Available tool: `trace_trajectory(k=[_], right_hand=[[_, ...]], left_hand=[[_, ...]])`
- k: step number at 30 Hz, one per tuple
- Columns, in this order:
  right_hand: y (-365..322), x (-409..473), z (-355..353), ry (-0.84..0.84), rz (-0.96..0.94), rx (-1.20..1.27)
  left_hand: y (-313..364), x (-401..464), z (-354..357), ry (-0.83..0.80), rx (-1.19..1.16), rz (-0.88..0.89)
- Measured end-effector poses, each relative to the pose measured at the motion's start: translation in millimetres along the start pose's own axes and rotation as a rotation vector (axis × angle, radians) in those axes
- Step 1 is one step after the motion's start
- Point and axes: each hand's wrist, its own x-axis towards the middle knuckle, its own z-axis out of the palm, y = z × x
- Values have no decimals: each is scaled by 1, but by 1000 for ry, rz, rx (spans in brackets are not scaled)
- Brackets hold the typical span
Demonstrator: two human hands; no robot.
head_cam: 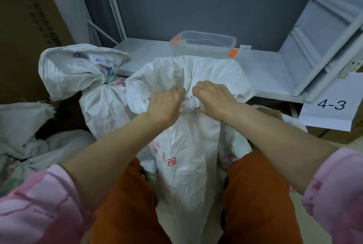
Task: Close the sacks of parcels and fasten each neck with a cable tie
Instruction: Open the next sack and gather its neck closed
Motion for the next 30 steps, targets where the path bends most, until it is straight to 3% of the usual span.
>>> trace_trajectory(k=[4, 9, 11, 15, 21, 26, 30], right_hand=[[-5, -9, 15, 183, -125, -184], [-13, -18, 21, 357, -227, -174], [-14, -19, 19, 252, -185, -66], [-12, -14, 9, -264, 18, 390], [-24, -17, 10, -169, 3, 123], [-22, -29, 30, -56, -103, -52], [-20, -37, 39, 112, -206, -108]], left_hand=[[-12, 9, -28, -364, -436, -92], [-20, 17, -24, -578, -441, -73], [-18, 13, -11, -453, -415, -80], [-13, -3, 15, -64, -136, -1], [-3, -26, 47, 149, -51, 63], [-8, -25, 21, -270, -457, -55], [-24, -16, 8, -450, -356, -56]])
